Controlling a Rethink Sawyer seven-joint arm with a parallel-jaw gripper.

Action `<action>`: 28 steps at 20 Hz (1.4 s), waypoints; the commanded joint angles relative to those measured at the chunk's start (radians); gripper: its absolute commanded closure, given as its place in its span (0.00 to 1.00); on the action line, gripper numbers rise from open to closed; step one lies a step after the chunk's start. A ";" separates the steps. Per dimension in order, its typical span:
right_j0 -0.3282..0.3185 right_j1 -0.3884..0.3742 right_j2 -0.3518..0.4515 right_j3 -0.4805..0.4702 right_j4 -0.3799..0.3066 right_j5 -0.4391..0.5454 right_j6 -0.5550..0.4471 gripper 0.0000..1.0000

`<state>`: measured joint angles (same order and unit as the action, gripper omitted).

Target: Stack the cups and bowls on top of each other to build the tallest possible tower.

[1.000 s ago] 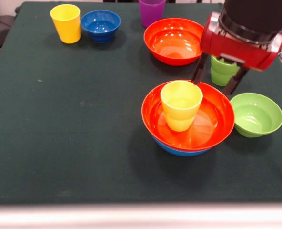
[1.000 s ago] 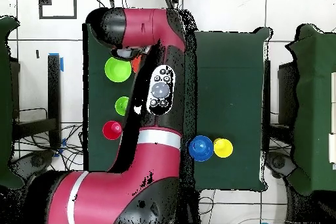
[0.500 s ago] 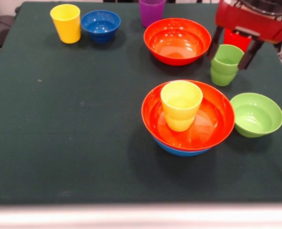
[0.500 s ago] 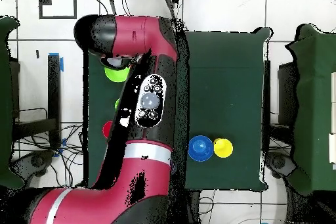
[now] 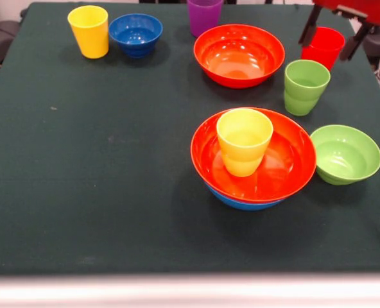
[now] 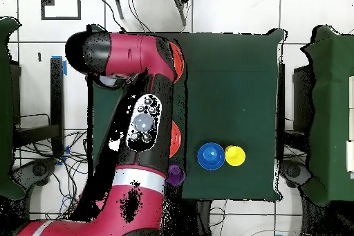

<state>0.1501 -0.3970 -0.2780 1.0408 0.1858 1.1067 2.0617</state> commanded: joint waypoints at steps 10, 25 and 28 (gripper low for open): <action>0.087 -0.060 0.036 0.416 0.092 -0.248 0.322 0.00; 0.150 -0.003 0.043 0.512 0.162 -0.465 0.416 0.00; 0.158 0.004 0.044 0.517 0.170 -0.481 0.424 0.00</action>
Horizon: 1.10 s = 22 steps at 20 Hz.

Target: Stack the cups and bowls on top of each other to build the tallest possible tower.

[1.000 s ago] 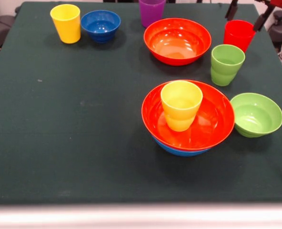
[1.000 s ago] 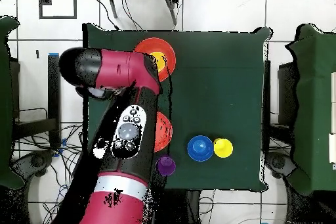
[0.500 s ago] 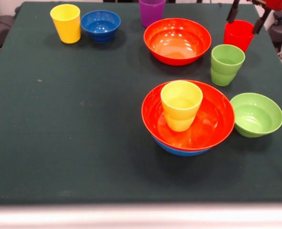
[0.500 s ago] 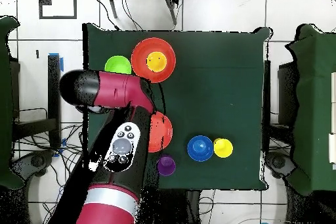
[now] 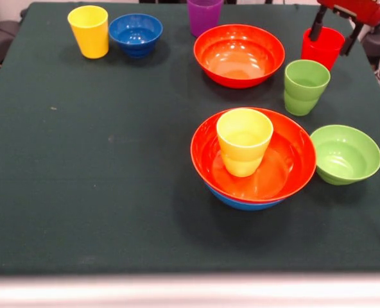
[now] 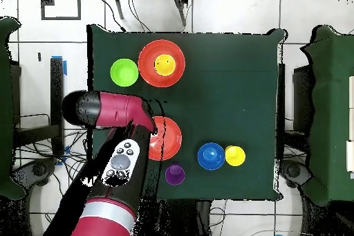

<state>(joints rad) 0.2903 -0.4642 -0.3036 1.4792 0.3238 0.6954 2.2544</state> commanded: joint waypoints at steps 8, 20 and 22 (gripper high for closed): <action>0.025 0.086 0.066 0.075 0.030 -0.075 0.229 0.00; 0.057 0.098 0.065 0.101 0.058 -0.106 0.269 0.00; 0.060 0.105 0.072 0.108 0.068 -0.123 0.270 0.00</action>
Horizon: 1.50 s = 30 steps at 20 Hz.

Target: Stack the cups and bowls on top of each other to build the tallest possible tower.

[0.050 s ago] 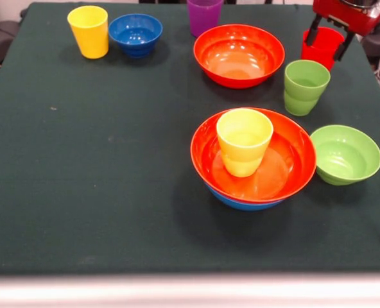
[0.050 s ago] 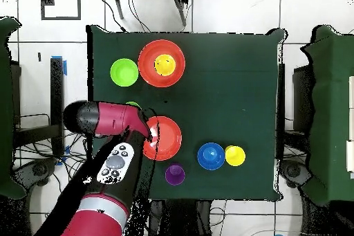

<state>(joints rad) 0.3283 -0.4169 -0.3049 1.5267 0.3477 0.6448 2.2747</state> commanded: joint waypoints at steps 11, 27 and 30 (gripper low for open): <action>0.035 0.068 0.061 0.055 0.068 -0.070 0.239 0.00; 0.079 0.083 0.063 0.070 0.135 -0.089 0.274 0.00; 0.077 0.089 0.058 0.065 0.139 -0.090 0.268 0.00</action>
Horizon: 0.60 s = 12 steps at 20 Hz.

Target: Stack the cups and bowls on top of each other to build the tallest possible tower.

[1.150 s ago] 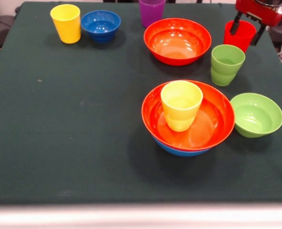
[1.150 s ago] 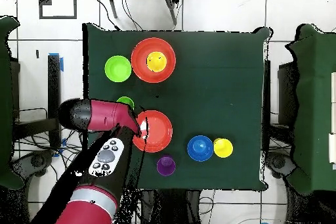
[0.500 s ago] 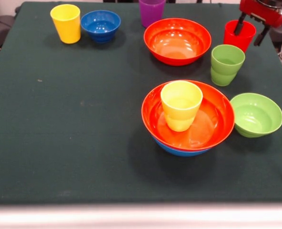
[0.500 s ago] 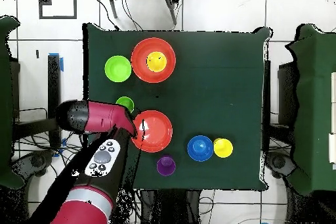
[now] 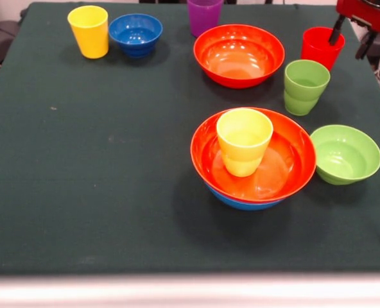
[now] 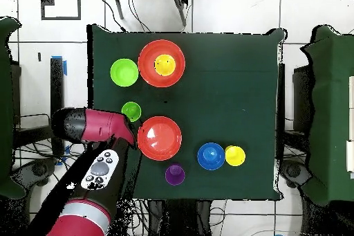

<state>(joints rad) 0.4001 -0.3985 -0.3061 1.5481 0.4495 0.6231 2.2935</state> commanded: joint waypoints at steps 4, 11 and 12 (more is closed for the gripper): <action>-0.007 0.082 0.063 0.040 0.035 -0.084 0.236 0.00; 0.007 0.078 0.068 0.076 0.040 -0.119 0.244 0.00; 0.008 0.077 0.070 0.084 0.042 -0.129 0.245 0.00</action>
<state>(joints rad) 0.4009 -0.3900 -0.3062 1.5588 0.4598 0.5849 2.2984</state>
